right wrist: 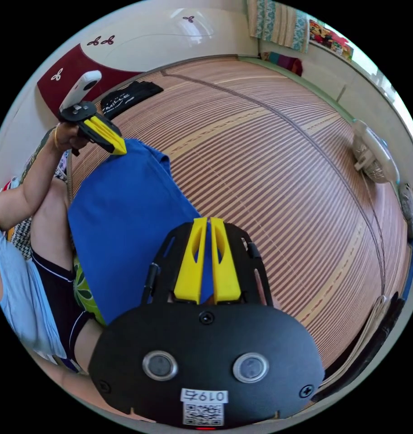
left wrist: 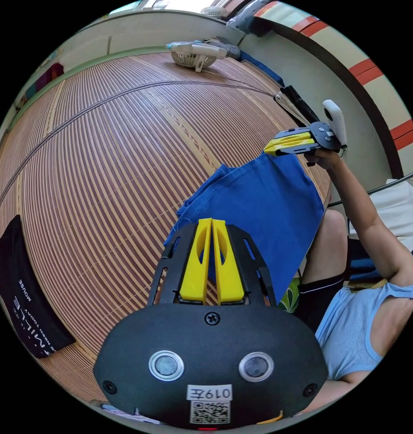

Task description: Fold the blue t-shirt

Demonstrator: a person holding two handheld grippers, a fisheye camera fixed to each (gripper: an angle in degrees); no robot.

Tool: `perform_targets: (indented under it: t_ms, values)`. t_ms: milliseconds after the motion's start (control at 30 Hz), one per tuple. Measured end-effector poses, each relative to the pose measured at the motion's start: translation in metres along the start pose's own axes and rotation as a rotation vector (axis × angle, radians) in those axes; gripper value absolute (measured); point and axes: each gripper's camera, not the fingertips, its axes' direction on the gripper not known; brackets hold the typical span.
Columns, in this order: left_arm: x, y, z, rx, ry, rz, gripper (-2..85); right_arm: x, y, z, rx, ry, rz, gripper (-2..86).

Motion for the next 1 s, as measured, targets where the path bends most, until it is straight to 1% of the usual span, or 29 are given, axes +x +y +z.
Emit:
perform_targets:
  t_ms: [67,200,333,500,600,667,767,1000]
  values:
    - [0.002,0.001,-0.006,0.023,-0.007,-0.005,0.8,0.001,0.015,-0.016,0.057,0.034,0.047,1.5]
    - [0.003,0.003,-0.012,0.055,-0.011,-0.018,0.8,0.005,0.040,-0.025,0.049,0.040,0.105,2.6]
    - [0.007,0.001,-0.012,0.064,-0.022,-0.024,0.8,-0.017,0.056,-0.020,0.009,0.074,0.067,4.9]
    - [0.011,0.000,-0.011,0.066,-0.026,-0.024,0.8,-0.042,0.059,-0.015,-0.003,0.129,0.034,5.6]
    - [0.012,0.000,-0.012,0.067,-0.031,-0.025,0.9,-0.053,0.060,-0.007,-0.043,0.155,0.014,5.1]
    - [0.011,0.000,-0.013,0.074,-0.031,-0.030,0.9,-0.060,0.063,-0.004,-0.058,0.186,0.004,2.1]
    - [0.009,-0.001,-0.015,0.083,-0.023,-0.038,0.8,-0.065,0.070,-0.008,-0.058,0.186,0.004,0.2]
    - [0.013,-0.006,-0.013,0.084,-0.022,-0.035,0.8,-0.068,0.089,-0.022,-0.021,0.183,0.019,0.4]
